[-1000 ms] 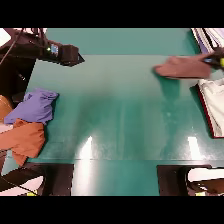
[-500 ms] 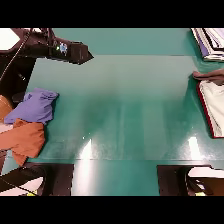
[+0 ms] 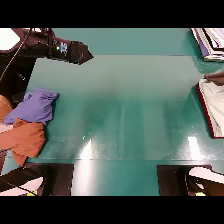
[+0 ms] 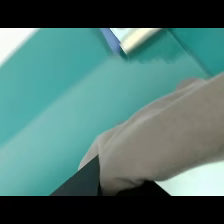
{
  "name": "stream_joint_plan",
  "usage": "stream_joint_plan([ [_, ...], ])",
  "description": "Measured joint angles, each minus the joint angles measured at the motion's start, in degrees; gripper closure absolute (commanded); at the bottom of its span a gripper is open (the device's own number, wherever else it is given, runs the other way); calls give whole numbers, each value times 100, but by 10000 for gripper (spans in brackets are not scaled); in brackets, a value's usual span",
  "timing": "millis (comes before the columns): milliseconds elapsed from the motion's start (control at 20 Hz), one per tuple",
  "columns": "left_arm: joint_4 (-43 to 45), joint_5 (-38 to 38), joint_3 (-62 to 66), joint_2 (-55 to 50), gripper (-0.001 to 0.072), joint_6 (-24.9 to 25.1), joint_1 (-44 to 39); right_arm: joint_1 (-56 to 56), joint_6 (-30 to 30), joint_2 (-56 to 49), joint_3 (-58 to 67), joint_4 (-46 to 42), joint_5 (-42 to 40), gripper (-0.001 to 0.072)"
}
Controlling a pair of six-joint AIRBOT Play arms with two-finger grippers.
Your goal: Fold the shirts.
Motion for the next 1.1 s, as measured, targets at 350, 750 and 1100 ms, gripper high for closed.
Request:
stream_joint_plan([
  [350, 20, -83, 0, 0, 678, 177, 0, -745, 96, 896, -1818, -935, 555, 445],
  [750, 24, -90, 0, 0, 677, 304, 0, -1252, 109, 1250, -2376, -1440, 787, 32],
  [1100, 15, -122, 0, 0, 677, 317, 0, 920, 107, 1276, -1340, -785, 761, 43],
])
